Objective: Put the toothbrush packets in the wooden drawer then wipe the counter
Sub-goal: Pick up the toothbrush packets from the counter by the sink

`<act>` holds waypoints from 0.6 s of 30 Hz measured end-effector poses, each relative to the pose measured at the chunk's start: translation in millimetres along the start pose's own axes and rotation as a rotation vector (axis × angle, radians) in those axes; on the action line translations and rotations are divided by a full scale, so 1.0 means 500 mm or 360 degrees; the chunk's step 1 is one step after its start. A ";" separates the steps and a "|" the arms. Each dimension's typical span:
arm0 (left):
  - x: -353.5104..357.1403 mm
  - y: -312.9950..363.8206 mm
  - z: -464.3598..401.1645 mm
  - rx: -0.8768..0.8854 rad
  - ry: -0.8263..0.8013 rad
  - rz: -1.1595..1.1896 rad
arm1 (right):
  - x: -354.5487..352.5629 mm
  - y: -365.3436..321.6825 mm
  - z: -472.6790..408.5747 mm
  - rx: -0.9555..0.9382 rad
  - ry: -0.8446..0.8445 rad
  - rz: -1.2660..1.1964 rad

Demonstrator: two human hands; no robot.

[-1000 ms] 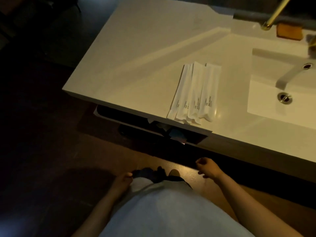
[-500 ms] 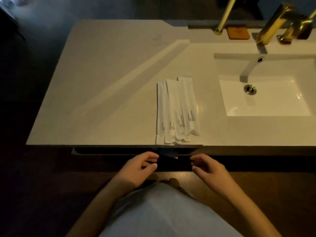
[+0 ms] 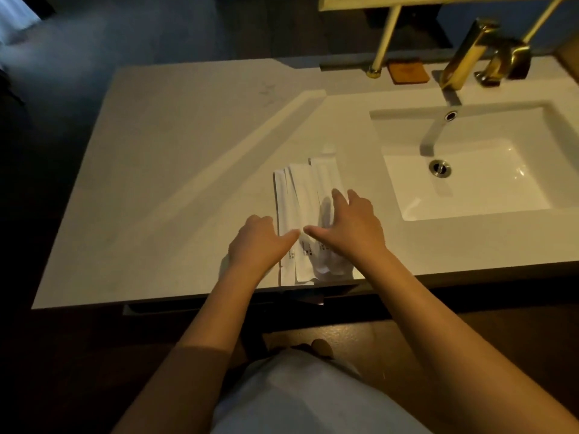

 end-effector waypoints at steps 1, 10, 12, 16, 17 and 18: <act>0.004 0.005 -0.003 0.0008 0.0003 -0.0007 | 0.009 -0.001 -0.007 0.0009 -0.0017 0.0008; 0.026 0.013 0.007 -0.0063 -0.0046 0.0554 | 0.041 0.009 0.024 -0.0035 0.0046 -0.0155; 0.033 0.018 0.008 -0.0103 -0.0096 0.0806 | 0.042 0.007 0.020 -0.0005 0.0055 -0.0196; 0.044 0.029 0.011 -0.0105 -0.0101 0.1031 | 0.029 0.006 0.003 0.0054 -0.0003 -0.0252; 0.047 0.030 0.010 -0.0098 -0.0096 0.1018 | 0.026 0.005 0.001 0.0061 -0.0028 -0.0255; 0.048 0.033 0.010 -0.0081 -0.0085 0.0971 | 0.024 0.004 0.000 0.0064 -0.0046 -0.0244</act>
Point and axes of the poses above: each hand's wrist, its own z-axis away from the middle knuckle, its own x-axis out of the palm, y = z × x, the point moved 4 cm from there along -z, towards the middle knuckle, and after that the axes turned 9 degrees about x, right-handed, at the moved point
